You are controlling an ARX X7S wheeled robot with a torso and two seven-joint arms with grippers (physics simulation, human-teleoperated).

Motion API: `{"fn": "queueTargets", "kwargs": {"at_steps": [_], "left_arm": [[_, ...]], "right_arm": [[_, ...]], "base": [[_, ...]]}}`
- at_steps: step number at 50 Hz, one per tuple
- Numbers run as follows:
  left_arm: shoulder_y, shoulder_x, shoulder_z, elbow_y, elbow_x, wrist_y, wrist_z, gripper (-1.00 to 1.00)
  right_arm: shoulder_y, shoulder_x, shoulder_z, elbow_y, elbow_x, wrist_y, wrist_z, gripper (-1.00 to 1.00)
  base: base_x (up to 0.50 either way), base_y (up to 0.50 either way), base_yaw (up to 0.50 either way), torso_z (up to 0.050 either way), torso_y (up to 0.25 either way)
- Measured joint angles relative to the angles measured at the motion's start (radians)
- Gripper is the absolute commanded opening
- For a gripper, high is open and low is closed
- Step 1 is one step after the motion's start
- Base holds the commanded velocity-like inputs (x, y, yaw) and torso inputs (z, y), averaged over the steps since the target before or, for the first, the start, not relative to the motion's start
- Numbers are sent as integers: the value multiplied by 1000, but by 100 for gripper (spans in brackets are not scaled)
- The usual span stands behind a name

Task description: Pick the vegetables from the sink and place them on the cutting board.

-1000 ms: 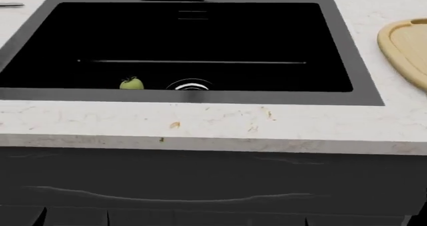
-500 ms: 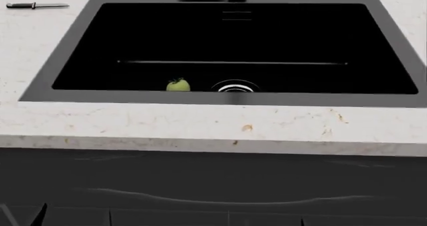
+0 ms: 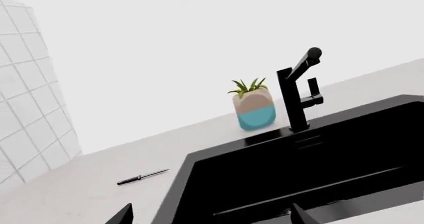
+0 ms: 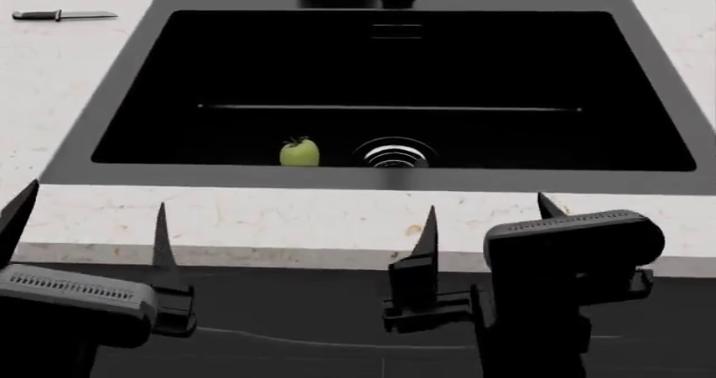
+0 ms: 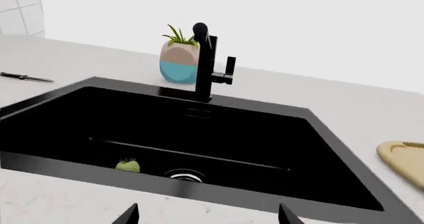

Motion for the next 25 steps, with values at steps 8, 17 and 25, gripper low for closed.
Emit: {"fn": "queueTargets", "kwargs": {"at_steps": [8, 17, 25], "left_arm": [[-175, 13, 4, -139, 2, -71, 4, 100], [-342, 29, 24, -344, 7, -75, -9, 100], [-426, 35, 42, -486, 9, -61, -21, 100]], "right_arm": [[203, 20, -26, 196, -6, 45, -35, 100], [397, 20, -57, 475, -40, 39, -40, 100], [506, 21, -115, 659, -89, 35, -34, 100]], "base": [[1, 0, 0, 50, -30], [36, 0, 0, 50, -26], [500, 0, 0, 44, -20]]}}
